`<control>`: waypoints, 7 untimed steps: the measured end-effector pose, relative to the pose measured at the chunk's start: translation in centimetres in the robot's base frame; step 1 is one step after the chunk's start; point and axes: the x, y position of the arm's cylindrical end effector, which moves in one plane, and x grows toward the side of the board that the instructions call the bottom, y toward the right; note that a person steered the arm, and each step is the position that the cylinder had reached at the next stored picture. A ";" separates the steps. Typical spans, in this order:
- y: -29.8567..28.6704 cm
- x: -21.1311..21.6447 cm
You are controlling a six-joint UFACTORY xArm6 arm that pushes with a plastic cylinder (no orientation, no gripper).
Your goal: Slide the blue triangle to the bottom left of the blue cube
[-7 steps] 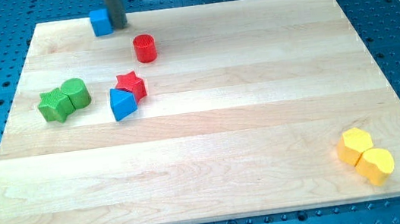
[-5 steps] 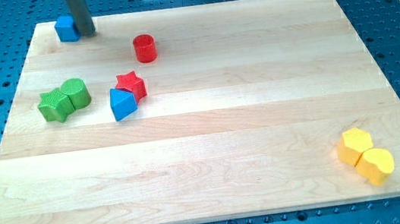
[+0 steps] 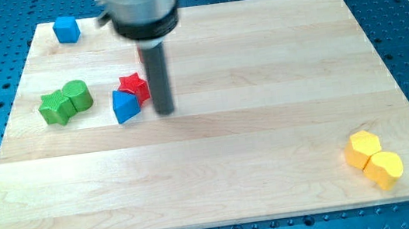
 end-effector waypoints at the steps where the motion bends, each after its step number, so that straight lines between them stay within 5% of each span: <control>1: -5.2 1.1; 3: -2.0 2.0; 5: -7.6 -7.3; 7: -11.6 -11.8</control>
